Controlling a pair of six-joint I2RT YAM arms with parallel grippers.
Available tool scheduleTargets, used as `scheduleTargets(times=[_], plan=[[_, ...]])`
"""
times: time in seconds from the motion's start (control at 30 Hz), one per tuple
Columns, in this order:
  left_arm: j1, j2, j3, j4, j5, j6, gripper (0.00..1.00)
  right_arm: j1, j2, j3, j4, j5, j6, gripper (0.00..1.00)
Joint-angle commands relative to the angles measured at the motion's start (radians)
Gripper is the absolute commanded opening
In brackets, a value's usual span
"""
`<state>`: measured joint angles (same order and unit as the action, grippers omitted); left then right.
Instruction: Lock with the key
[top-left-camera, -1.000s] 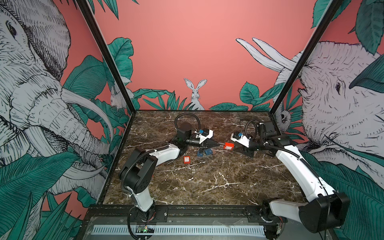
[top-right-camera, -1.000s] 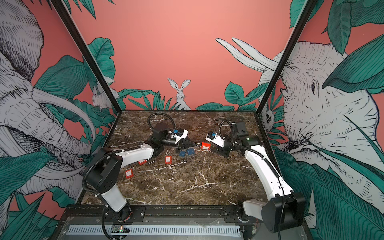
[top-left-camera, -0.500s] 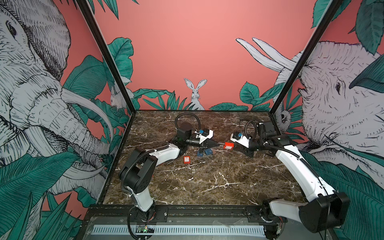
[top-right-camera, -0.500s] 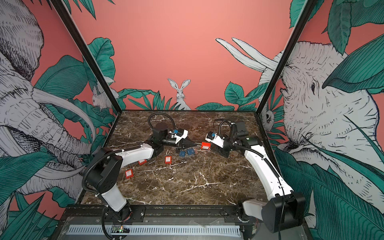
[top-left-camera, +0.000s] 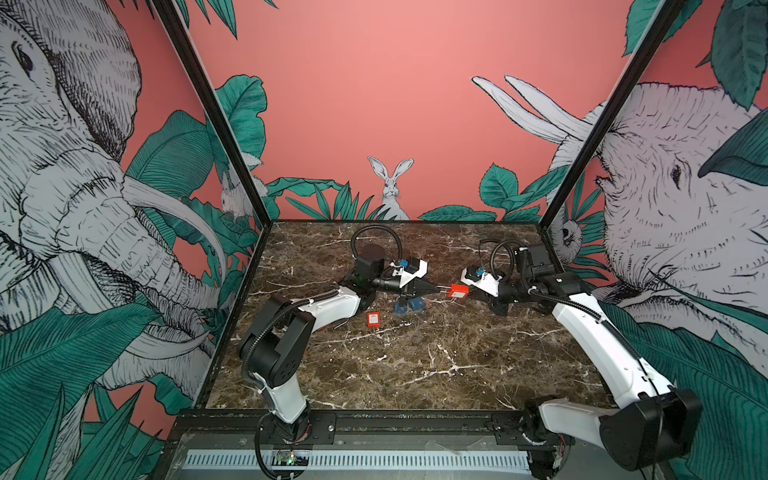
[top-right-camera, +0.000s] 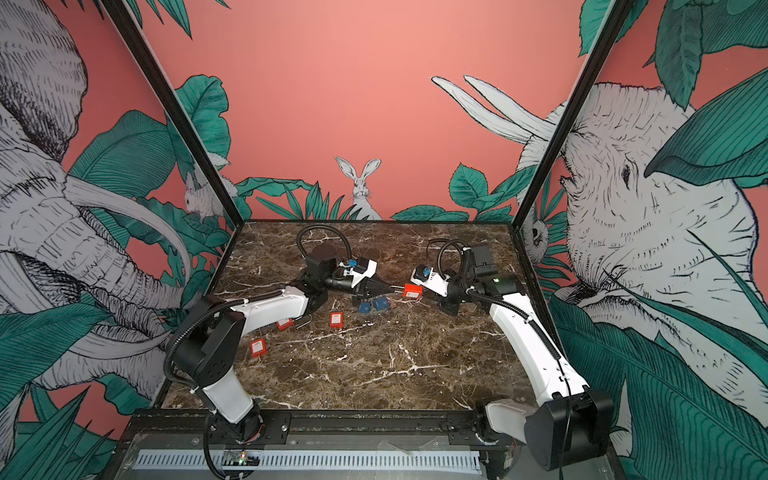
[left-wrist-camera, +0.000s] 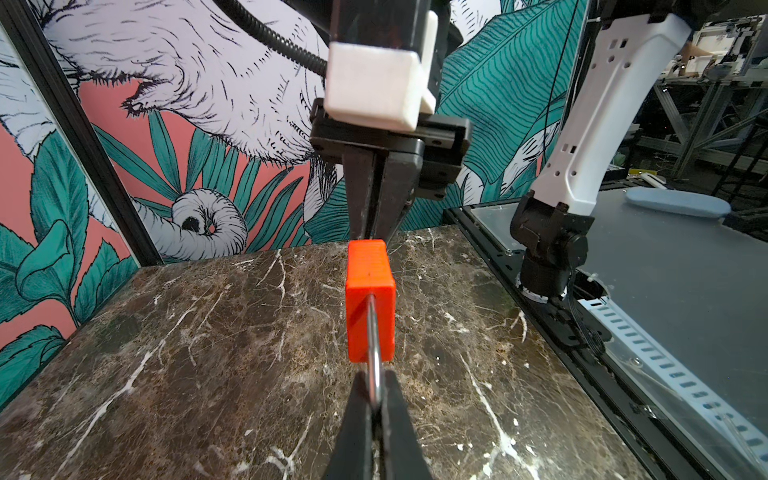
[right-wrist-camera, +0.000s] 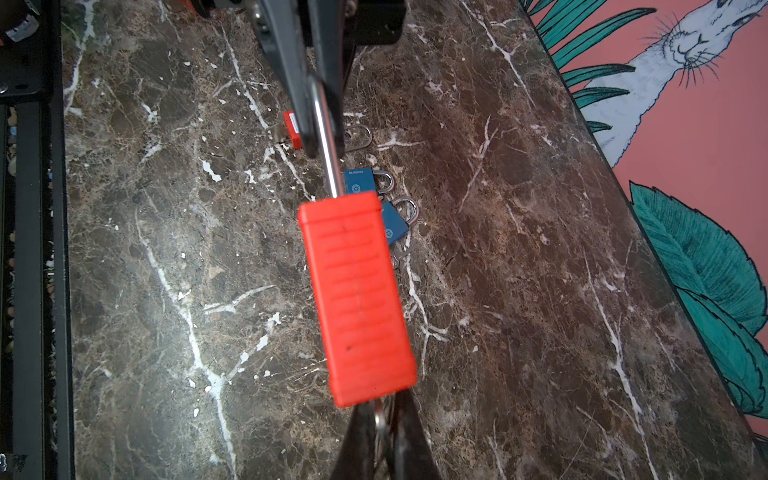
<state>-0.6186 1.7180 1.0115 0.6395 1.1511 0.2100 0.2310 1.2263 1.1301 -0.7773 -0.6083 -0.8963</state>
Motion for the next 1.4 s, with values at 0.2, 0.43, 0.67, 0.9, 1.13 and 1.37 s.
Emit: scheduleTargets(times=[0.2,0.43,0.67,0.9,1.13,1.37], plan=[[0.012,-0.061,0.016,-0.06,0.027,0.058,0.0,0.004,-0.001,0.014,-0.036,-0.008,-0.043,0.0],[0.035,-0.076,0.004,-0.06,0.024,0.067,0.0,0.004,-0.005,0.004,-0.041,-0.01,-0.043,0.0],[0.055,-0.093,-0.01,-0.064,0.023,0.074,0.0,0.004,-0.004,-0.001,-0.045,-0.025,-0.035,0.0],[0.054,-0.092,-0.006,-0.074,0.04,0.076,0.0,0.004,0.004,0.01,-0.052,-0.054,-0.02,0.09],[0.05,-0.087,0.004,-0.066,0.054,0.068,0.0,0.004,-0.003,0.022,-0.064,-0.076,-0.02,0.52],[0.049,-0.08,0.013,-0.068,0.068,0.065,0.0,0.004,-0.017,0.04,-0.078,-0.033,-0.004,0.59]])
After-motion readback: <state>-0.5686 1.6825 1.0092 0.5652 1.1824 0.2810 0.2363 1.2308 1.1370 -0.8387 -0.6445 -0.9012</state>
